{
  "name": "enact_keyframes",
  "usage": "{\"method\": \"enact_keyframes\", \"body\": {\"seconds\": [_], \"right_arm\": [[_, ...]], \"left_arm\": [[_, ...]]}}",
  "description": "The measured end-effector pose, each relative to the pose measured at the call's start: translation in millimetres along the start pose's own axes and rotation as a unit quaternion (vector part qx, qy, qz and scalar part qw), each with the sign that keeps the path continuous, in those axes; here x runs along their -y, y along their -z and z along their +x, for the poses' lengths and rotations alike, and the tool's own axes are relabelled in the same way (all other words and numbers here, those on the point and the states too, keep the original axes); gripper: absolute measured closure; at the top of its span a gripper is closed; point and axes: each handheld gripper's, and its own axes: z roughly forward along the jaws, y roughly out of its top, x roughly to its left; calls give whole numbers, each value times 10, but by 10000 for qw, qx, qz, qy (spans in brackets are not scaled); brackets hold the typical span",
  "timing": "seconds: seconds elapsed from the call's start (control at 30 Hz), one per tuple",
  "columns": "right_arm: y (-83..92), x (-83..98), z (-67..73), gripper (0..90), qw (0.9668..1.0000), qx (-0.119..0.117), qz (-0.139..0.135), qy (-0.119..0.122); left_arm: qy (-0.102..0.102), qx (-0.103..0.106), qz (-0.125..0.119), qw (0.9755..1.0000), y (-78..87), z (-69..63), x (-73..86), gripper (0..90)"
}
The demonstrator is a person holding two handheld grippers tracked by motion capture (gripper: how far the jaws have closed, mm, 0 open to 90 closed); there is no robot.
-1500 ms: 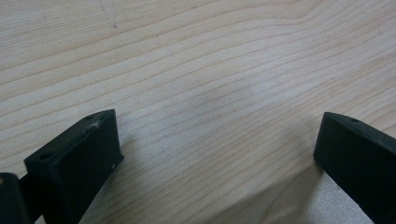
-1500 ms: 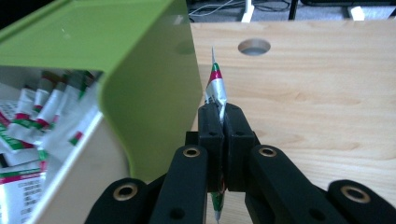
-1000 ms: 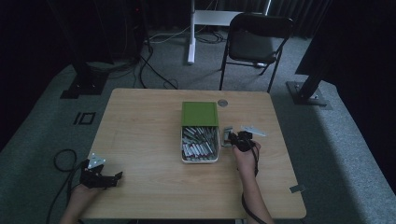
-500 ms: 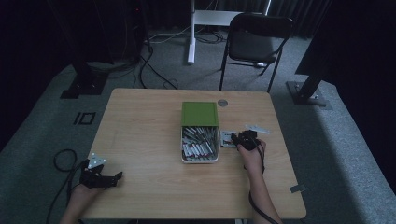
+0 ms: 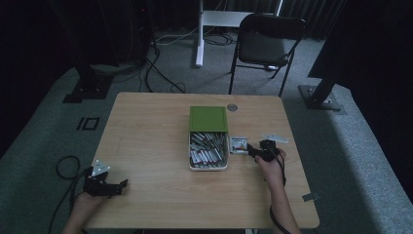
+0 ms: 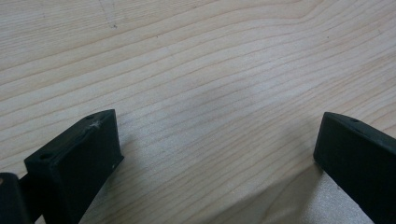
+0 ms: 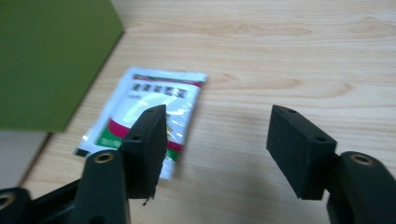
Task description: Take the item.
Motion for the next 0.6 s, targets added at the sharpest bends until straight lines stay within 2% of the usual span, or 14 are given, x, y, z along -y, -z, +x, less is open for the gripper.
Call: {"method": "enact_keyframes", "body": {"seconds": [0.27,0.6], "right_arm": [[140,98,-150,212,9998,217,-24,-41],[324,244,-296,179,9991,408,42,-103]], "left_arm": [[-1,1,2,10000,0,0,0,14],[0,1,0,10000,0,0,0,14]]}}
